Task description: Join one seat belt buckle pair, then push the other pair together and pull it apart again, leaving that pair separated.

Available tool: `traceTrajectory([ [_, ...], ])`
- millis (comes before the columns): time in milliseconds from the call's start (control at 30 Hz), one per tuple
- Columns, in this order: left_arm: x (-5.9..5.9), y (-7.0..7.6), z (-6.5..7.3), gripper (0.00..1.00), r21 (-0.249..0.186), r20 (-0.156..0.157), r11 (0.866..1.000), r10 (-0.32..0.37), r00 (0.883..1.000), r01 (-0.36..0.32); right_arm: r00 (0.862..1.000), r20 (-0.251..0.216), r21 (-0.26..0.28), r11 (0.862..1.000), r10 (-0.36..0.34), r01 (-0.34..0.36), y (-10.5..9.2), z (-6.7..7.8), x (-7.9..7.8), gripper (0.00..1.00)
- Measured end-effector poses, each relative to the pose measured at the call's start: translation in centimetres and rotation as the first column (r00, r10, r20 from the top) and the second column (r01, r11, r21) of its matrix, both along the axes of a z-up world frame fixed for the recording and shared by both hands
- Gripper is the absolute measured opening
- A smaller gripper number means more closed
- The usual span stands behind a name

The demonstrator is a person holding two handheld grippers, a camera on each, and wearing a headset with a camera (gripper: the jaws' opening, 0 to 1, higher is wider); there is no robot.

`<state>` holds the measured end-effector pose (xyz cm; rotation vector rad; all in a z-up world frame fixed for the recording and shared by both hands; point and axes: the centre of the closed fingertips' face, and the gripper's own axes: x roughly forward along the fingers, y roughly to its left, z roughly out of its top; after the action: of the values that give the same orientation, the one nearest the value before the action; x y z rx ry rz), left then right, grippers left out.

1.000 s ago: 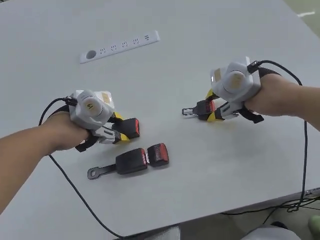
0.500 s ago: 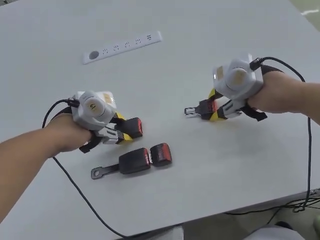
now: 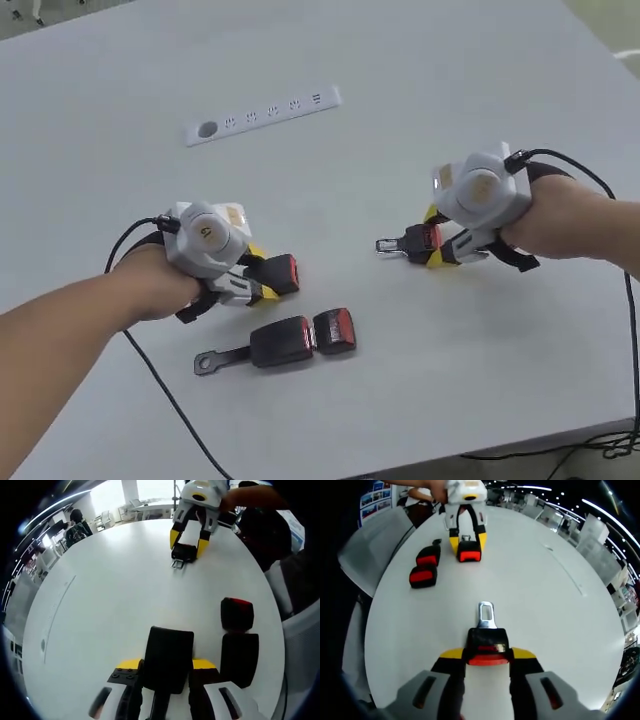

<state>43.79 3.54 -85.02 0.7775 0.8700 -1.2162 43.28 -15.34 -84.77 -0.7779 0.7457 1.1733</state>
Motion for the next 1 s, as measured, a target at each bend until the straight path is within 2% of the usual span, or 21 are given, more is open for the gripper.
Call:
traceTrajectory([
  [433, 0.0, -0.1, 0.0, 0.36, -0.008, -0.008, 1.000, -0.001, 1.000, 0.001, 1.000, -0.012, 0.090, 0.996, 0.006, -0.005, 5.7, 0.2, -0.2, 0.32],
  [567, 0.1, 0.0, -0.1, 0.36, -0.007, -0.008, 1.000, -0.002, 1.000, 0.002, 1.000, -0.015, 0.106, 0.994, 0.009, -0.007, 6.7, 0.2, -0.1, 0.32],
  [900, 0.1, 0.0, -0.1, 0.35, 0.002, -0.013, 1.000, -0.016, 1.000, 0.016, 0.995, 0.018, 0.081, 0.992, 0.094, -0.095, 9.6, -0.2, 0.0, 0.32],
  [1000, 0.2, 0.0, -0.2, 0.35, 0.007, -0.017, 1.000, -0.017, 1.000, 0.017, 0.996, 0.024, 0.086, 0.992, 0.091, -0.093, 10.1, -0.2, 0.1, 0.32],
])
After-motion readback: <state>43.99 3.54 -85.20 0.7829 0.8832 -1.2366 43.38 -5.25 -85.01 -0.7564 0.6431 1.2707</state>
